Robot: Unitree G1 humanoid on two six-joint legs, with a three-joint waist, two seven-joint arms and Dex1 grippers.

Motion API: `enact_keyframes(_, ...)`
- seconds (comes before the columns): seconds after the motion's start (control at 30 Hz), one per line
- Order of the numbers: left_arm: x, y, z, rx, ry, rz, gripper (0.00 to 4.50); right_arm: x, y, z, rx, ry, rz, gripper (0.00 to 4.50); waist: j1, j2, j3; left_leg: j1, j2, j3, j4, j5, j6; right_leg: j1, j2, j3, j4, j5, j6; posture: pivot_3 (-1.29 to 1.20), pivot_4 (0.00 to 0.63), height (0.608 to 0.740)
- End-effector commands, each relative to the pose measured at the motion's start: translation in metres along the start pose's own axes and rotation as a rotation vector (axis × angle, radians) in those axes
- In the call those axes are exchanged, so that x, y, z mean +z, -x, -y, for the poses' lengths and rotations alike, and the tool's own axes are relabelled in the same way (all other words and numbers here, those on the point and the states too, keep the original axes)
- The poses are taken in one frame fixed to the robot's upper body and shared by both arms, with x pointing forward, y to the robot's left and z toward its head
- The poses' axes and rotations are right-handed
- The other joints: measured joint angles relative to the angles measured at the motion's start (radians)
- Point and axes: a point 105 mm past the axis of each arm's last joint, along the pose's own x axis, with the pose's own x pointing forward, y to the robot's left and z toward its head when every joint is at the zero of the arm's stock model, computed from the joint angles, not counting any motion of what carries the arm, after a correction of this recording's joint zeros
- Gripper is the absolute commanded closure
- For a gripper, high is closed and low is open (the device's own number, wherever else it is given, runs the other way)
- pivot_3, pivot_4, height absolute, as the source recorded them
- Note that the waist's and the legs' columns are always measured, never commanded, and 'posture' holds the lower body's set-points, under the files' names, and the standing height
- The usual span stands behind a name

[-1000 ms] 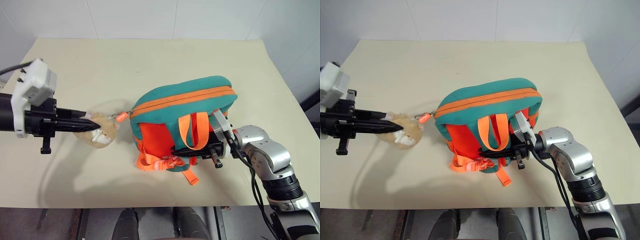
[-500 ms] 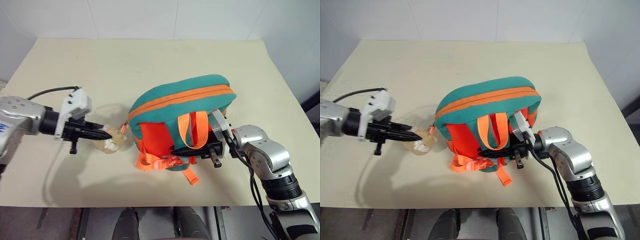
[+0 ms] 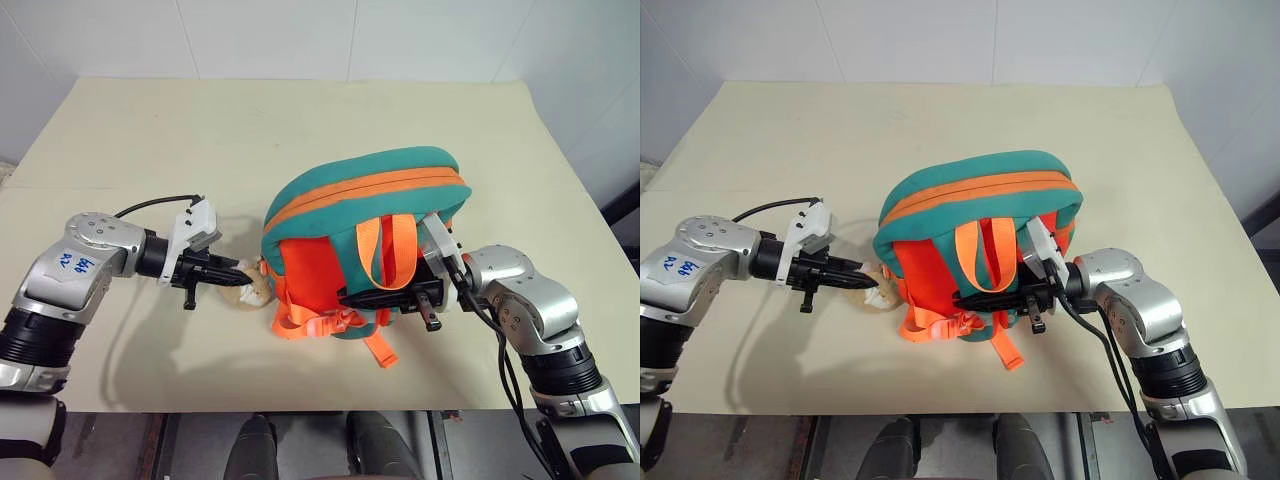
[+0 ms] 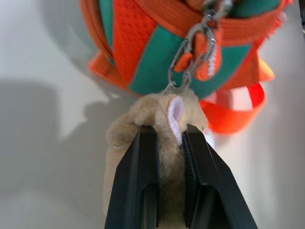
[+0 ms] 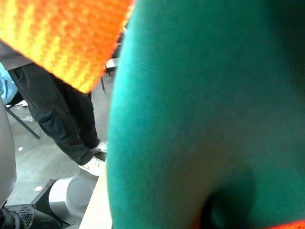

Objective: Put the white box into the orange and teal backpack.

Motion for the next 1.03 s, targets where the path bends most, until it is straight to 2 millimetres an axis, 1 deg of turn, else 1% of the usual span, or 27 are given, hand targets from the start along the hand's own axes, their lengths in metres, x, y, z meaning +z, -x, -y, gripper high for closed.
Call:
enact_keyframes(0.03, 0.026, 0.020, -0.005, 0.066, -0.067, 0.124, 3.93, 0.010, 0.003, -0.003, 0.005, 0.014, -0.016, 4.17, 0.000, 0.000, 0.000, 0.000, 0.000, 0.000, 0.000, 0.000, 0.000, 0.000, 0.000, 0.000, 0.000, 0.000, 0.000, 0.00, 0.150, 0.740)
enact_keyframes(0.07, 0.030, 0.025, -0.003, 0.068, -0.064, 0.146, 3.56, 0.012, 0.004, -0.004, 0.006, 0.009, -0.028, 3.81, -0.001, 0.000, 0.000, 0.000, 0.000, 0.000, 0.000, 0.000, 0.000, 0.000, 0.000, 0.000, 0.000, 0.000, 0.000, 0.00, 0.150, 0.740)
enact_keyframes(0.1, 0.033, 0.032, -0.002, 0.085, -0.060, 0.163, 3.33, 0.016, 0.006, -0.005, -0.005, 0.014, -0.032, 3.56, -0.001, 0.000, 0.000, 0.000, 0.000, 0.000, 0.000, 0.000, 0.000, 0.000, 0.000, 0.000, 0.000, 0.000, 0.000, 0.00, 0.150, 0.740)
enact_keyframes(0.13, 0.034, 0.035, -0.001, 0.097, -0.055, 0.169, 2.96, 0.018, 0.008, -0.005, -0.013, 0.017, -0.034, 3.20, -0.001, 0.000, 0.000, 0.000, 0.000, 0.000, 0.000, 0.000, 0.000, 0.000, 0.000, 0.000, 0.000, 0.000, 0.000, 0.00, 0.150, 0.740)
enact_keyframes(0.27, 0.035, 0.049, 0.004, 0.133, -0.064, 0.210, 1.72, 0.022, 0.018, -0.004, -0.076, 0.024, -0.046, 1.87, 0.000, 0.000, 0.000, 0.000, 0.000, 0.000, -0.001, 0.000, 0.000, 0.000, 0.000, 0.000, 0.000, 0.000, 0.000, 0.00, 0.150, 0.740)
enact_keyframes(0.33, 0.032, 0.058, 0.006, 0.194, -0.109, 0.223, 1.10, 0.025, 0.029, -0.004, -0.137, 0.027, -0.062, 1.22, 0.001, 0.000, 0.000, 0.000, 0.000, 0.000, -0.001, 0.000, 0.000, 0.000, 0.000, 0.000, 0.000, 0.000, 0.000, 0.00, 0.150, 0.740)
enact_keyframes(0.43, 0.024, 0.065, 0.010, 0.232, -0.117, 0.218, 0.12, 0.029, 0.044, -0.003, -0.228, 0.031, -0.081, 0.16, 0.003, 0.000, 0.000, 0.000, 0.000, 0.000, -0.001, 0.000, 0.000, 0.000, -0.001, 0.000, -0.001, 0.000, 0.000, 0.00, 0.150, 0.740)
enact_keyframes(0.47, 0.023, 0.068, 0.011, 0.240, -0.117, 0.229, 0.00, 0.029, 0.051, -0.003, -0.260, 0.030, -0.092, 0.02, 0.003, 0.000, 0.000, 0.000, 0.000, 0.000, -0.001, 0.000, 0.000, 0.000, -0.001, 0.000, -0.001, 0.000, 0.000, 0.00, 0.150, 0.740)
enact_keyframes(0.57, 0.021, 0.085, 0.018, 0.249, -0.147, 0.313, 0.00, 0.024, 0.089, -0.006, -0.396, 0.019, -0.195, 0.02, 0.013, 0.000, 0.000, 0.000, 0.000, 0.000, -0.001, 0.000, 0.000, 0.000, -0.001, 0.000, -0.001, 0.000, 0.000, 0.00, 0.150, 0.740)
enact_keyframes(0.63, 0.022, 0.095, 0.021, 0.244, -0.160, 0.373, 0.00, 0.023, 0.110, -0.008, -0.468, 0.020, -0.243, 0.02, 0.021, 0.000, 0.000, 0.000, 0.000, 0.000, -0.001, 0.000, 0.001, 0.000, -0.001, 0.000, -0.003, 0.000, 0.000, 0.00, 0.150, 0.740)
enact_keyframes(0.67, 0.023, 0.098, 0.021, 0.241, -0.167, 0.396, 0.00, 0.023, 0.117, -0.008, -0.488, 0.022, -0.257, 0.02, 0.023, 0.000, 0.000, 0.000, 0.000, 0.000, -0.001, -0.001, 0.001, 0.001, -0.001, 0.000, -0.003, 0.000, 0.000, 0.00, 0.150, 0.740)
enact_keyframes(0.8, 0.017, 0.115, 0.019, 0.213, -0.165, 0.470, 0.00, 0.023, 0.163, -0.009, -0.634, 0.040, -0.350, 0.02, 0.024, 0.000, 0.000, 0.000, 0.000, 0.001, -0.001, -0.001, 0.001, 0.001, -0.001, 0.000, -0.003, 0.000, 0.000, 0.00, 0.150, 0.740)
enact_keyframes(0.93, 0.013, 0.122, 0.021, 0.196, -0.171, 0.517, 0.00, 0.030, 0.185, -0.008, -0.707, 0.064, -0.322, 0.02, 0.020, 0.000, 0.000, 0.000, 0.000, 0.001, -0.001, -0.001, 0.001, 0.001, -0.001, 0.000, -0.004, 0.000, 0.000, 0.00, 0.150, 0.740)
enact_keyframes(1.03, 0.007, 0.128, 0.025, 0.176, -0.156, 0.542, 0.00, 0.037, 0.197, -0.005, -0.751, 0.101, -0.274, 0.02, 0.017, 0.000, 0.000, 0.000, 0.000, 0.001, -0.002, -0.001, 0.002, 0.001, -0.001, 0.000, -0.005, 0.000, 0.000, 0.00, 0.150, 0.740)
